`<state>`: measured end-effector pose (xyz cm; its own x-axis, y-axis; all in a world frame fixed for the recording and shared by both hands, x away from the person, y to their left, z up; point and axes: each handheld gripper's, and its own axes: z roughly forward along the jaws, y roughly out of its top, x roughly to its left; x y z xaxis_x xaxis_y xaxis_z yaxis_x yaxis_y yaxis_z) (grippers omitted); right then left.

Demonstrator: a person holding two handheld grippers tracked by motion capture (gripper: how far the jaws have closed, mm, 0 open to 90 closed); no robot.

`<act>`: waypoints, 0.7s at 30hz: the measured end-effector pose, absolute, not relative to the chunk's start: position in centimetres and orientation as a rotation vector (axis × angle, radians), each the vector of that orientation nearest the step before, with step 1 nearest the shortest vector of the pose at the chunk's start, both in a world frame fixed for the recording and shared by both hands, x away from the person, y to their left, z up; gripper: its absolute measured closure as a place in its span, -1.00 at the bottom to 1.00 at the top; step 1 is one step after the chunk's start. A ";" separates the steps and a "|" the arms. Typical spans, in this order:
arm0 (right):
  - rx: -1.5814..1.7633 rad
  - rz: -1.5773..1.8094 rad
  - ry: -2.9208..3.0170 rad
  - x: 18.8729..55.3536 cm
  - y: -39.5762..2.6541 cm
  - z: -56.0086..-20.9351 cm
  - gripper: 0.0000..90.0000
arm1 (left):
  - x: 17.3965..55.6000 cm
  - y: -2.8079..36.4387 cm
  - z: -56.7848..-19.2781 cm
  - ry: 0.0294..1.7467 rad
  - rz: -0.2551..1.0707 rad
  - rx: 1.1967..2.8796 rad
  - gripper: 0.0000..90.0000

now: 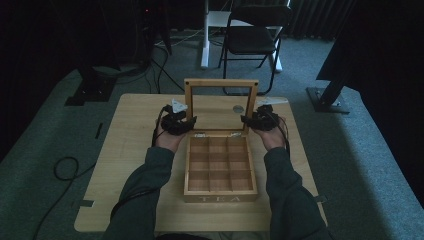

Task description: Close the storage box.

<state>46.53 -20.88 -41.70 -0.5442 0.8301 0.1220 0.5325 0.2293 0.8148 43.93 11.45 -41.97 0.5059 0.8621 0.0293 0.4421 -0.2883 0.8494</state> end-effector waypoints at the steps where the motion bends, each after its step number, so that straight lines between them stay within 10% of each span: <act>1: 1.258 1.232 2.173 46.3 -21.0 -41.6 0.19 | 43.7 11.5 -42.0 1.069 0.640 1.912 0.26; 21: 1.180 1.090 2.164 42.2 -21.9 -39.1 0.75 | 41.5 11.7 -41.8 1.021 0.654 1.877 0.25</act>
<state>42.17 -21.87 -39.10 -0.5376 0.8432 -0.0097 0.4941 0.3243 0.8066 41.55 11.68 -41.79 0.5239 0.8509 0.0378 0.3899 -0.2791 0.8775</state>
